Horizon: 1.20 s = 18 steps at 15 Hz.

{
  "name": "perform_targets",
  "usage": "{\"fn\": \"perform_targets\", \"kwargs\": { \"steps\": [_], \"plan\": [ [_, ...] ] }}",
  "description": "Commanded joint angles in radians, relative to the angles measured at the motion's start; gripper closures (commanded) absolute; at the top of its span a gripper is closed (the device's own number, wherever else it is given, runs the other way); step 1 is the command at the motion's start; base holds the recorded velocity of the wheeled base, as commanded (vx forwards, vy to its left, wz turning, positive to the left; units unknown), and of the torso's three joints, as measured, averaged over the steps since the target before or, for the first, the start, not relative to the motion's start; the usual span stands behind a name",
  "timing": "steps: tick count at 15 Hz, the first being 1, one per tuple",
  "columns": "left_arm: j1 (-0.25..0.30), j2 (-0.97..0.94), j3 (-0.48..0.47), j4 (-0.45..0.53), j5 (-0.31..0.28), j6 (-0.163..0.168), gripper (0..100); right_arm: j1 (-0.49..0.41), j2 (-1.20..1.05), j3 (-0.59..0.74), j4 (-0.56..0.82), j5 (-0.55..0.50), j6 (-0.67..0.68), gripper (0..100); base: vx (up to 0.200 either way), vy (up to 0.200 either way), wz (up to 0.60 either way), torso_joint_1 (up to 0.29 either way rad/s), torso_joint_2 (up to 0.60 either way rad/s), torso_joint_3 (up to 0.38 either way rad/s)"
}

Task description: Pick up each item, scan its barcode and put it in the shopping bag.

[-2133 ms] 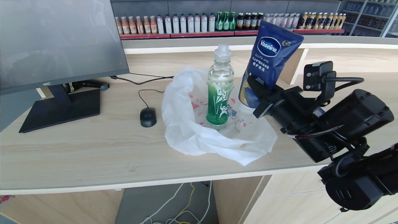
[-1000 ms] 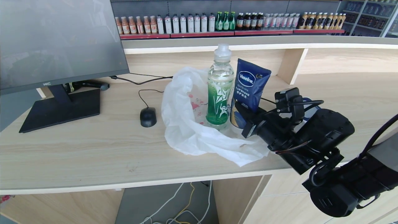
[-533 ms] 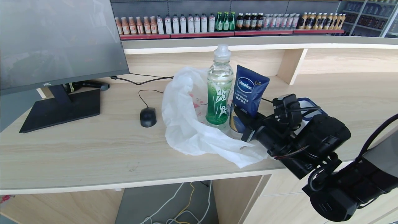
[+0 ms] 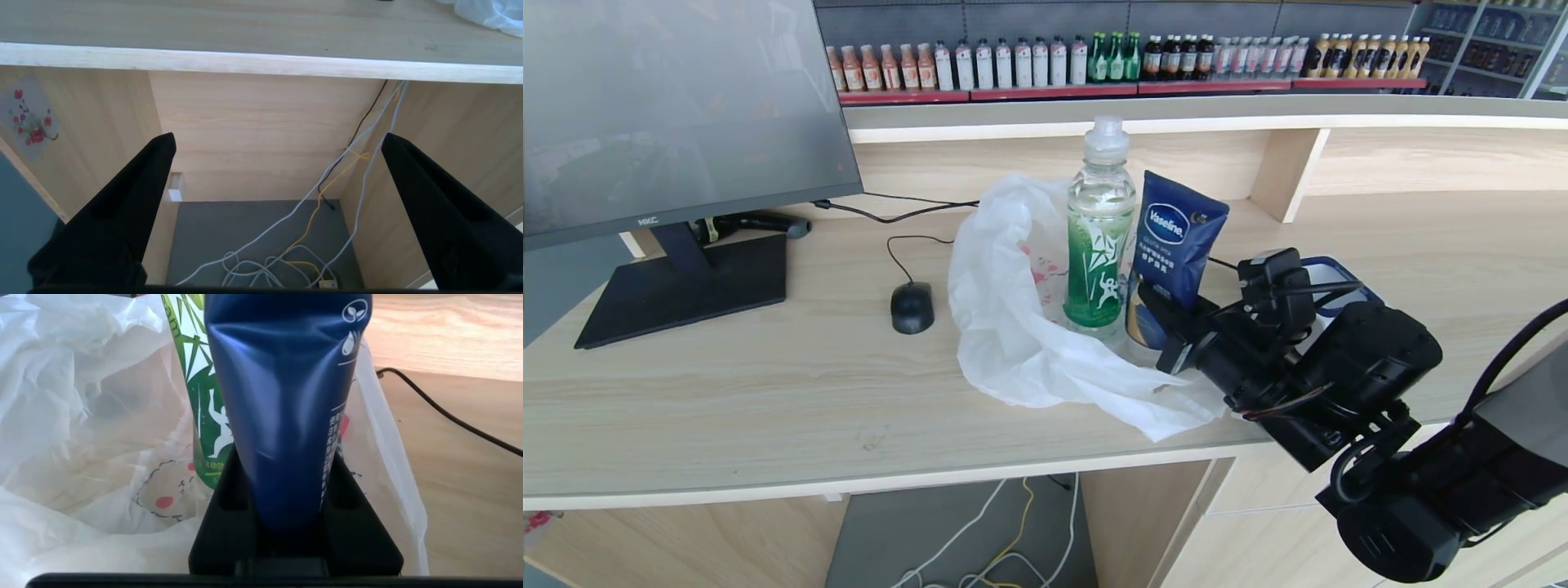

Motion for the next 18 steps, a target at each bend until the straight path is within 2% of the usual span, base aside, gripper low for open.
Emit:
{"fn": "perform_targets", "kwargs": {
  "steps": [1,9,10,18],
  "plan": [
    [0.000,0.000,0.000,0.000,0.000,0.000,0,0.001,0.010,-0.002,0.001,0.001,0.000,100,0.000,0.000,0.00,0.000,0.00,0.000],
    [0.000,0.000,0.000,0.000,0.000,0.000,0,0.006,0.010,-0.013,0.001,0.001,0.028,100,0.000,0.000,0.00,0.000,0.00,0.000],
    [0.000,0.000,0.000,0.000,0.000,0.000,0,0.006,0.010,-0.014,0.001,0.001,0.028,0,0.000,0.000,0.00,0.000,0.00,0.000],
    [0.000,0.000,0.000,0.000,0.000,0.000,0,0.006,-0.021,-0.010,0.001,0.001,0.028,0,0.000,0.000,0.00,0.000,0.00,0.000]
  ]
}}
